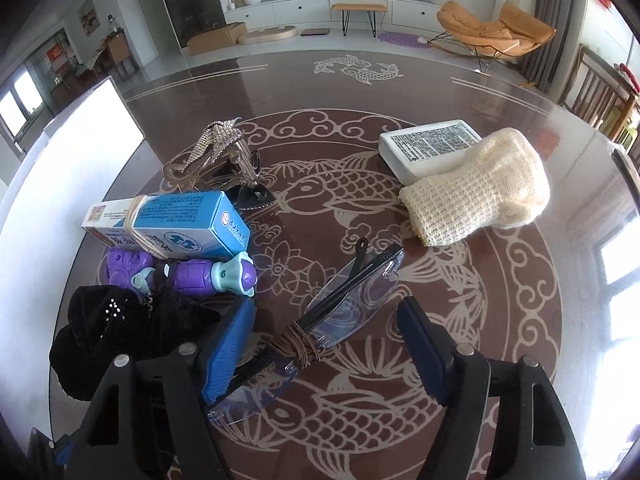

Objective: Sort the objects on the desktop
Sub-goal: 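Lower right gripper onto clear glasses and close on the frame, then hold glasses in right gripper while left tool moves toward purple toys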

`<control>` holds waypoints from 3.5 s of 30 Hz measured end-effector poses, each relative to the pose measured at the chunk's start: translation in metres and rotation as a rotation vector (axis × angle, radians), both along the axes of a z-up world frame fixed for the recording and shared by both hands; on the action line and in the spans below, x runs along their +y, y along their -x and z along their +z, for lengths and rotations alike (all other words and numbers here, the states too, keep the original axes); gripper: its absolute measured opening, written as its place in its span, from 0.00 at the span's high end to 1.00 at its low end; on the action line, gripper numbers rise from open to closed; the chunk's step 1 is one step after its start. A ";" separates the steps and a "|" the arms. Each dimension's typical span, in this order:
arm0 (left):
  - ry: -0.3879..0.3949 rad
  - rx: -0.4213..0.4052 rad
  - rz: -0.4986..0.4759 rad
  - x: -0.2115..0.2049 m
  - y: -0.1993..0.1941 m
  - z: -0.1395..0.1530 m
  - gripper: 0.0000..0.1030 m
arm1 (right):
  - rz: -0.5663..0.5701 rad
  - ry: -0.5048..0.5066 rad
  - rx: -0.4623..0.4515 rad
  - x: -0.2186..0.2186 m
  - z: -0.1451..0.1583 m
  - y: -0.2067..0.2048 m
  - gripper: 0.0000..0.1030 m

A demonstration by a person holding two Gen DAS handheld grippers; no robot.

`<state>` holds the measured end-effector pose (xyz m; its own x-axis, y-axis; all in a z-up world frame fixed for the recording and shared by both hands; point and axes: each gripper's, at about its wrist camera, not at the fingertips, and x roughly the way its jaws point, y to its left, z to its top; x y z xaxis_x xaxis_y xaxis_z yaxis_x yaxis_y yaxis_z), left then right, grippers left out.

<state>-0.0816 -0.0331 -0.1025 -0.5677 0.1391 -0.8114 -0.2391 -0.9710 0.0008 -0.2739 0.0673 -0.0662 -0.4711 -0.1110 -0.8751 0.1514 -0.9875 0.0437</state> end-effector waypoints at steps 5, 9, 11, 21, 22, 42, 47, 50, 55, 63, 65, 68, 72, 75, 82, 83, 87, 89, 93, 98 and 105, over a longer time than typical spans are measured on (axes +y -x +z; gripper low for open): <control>0.000 0.000 0.001 0.000 0.000 0.001 0.00 | 0.060 -0.028 0.038 0.011 0.004 -0.027 0.76; 0.000 -0.001 0.001 -0.001 0.001 0.001 0.00 | 0.090 -0.045 0.067 0.041 0.004 -0.063 0.81; -0.001 -0.001 0.001 -0.001 0.001 0.001 0.00 | 0.086 -0.041 0.080 0.063 0.004 -0.085 0.81; 0.001 -0.001 0.001 -0.001 0.001 0.001 0.00 | -0.042 -0.125 0.188 0.166 0.001 -0.187 0.78; 0.001 -0.001 0.001 -0.001 0.001 0.001 0.00 | -0.051 -0.117 0.192 0.171 0.003 -0.190 0.70; 0.001 -0.001 0.001 -0.001 0.001 0.001 0.00 | -0.084 -0.057 0.142 0.179 -0.006 -0.185 0.07; 0.001 -0.001 0.001 -0.001 0.001 0.001 0.00 | -0.086 -0.055 0.140 0.179 -0.006 -0.184 0.06; 0.001 -0.001 0.001 -0.001 0.001 0.001 0.00 | -0.083 -0.056 0.134 0.179 -0.007 -0.183 0.02; 0.001 0.000 0.001 -0.002 0.001 0.001 0.00 | -0.082 -0.059 0.136 0.178 -0.007 -0.183 0.02; 0.001 0.000 0.001 -0.002 0.001 0.001 0.00 | -0.082 -0.059 0.136 0.178 -0.007 -0.183 0.02; 0.001 0.000 0.001 -0.002 0.001 0.001 0.00 | -0.082 -0.057 0.135 0.178 -0.007 -0.183 0.02; 0.002 0.000 0.001 -0.002 0.001 0.001 0.00 | -0.082 -0.055 0.133 0.179 -0.008 -0.183 0.02; 0.001 0.000 0.001 -0.002 0.001 0.001 0.00 | -0.082 -0.053 0.132 0.179 -0.008 -0.182 0.02; 0.001 0.000 0.001 -0.002 0.001 0.001 0.00 | -0.082 -0.054 0.132 0.179 -0.008 -0.182 0.02; 0.001 0.000 0.001 -0.003 0.001 0.001 0.00 | -0.082 -0.053 0.132 0.179 -0.008 -0.182 0.02; 0.001 0.000 0.001 -0.003 0.001 0.001 0.00 | -0.082 -0.053 0.132 0.179 -0.008 -0.182 0.02; -0.003 -0.002 -0.003 -0.003 0.001 0.001 0.00 | -0.082 -0.053 0.132 0.179 -0.008 -0.182 0.02; -0.035 -0.001 -0.018 -0.008 0.000 0.002 0.00 | -0.082 -0.054 0.133 0.179 -0.008 -0.182 0.02; -0.287 0.016 0.013 -0.044 -0.003 0.009 0.00 | -0.082 -0.053 0.132 0.179 -0.008 -0.182 0.01; -0.286 0.042 0.084 -0.052 0.012 0.019 0.00 | -0.085 -0.078 0.139 0.177 -0.007 -0.183 0.00; -0.238 0.153 0.124 -0.047 0.080 0.065 0.00 | -0.085 -0.079 0.140 0.177 -0.007 -0.183 0.00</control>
<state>-0.1618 -0.0798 -0.0373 -0.7056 0.2374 -0.6677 -0.1335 -0.9699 -0.2037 -0.0907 0.2439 -0.0735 -0.5934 0.0004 -0.8049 0.0665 -0.9965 -0.0496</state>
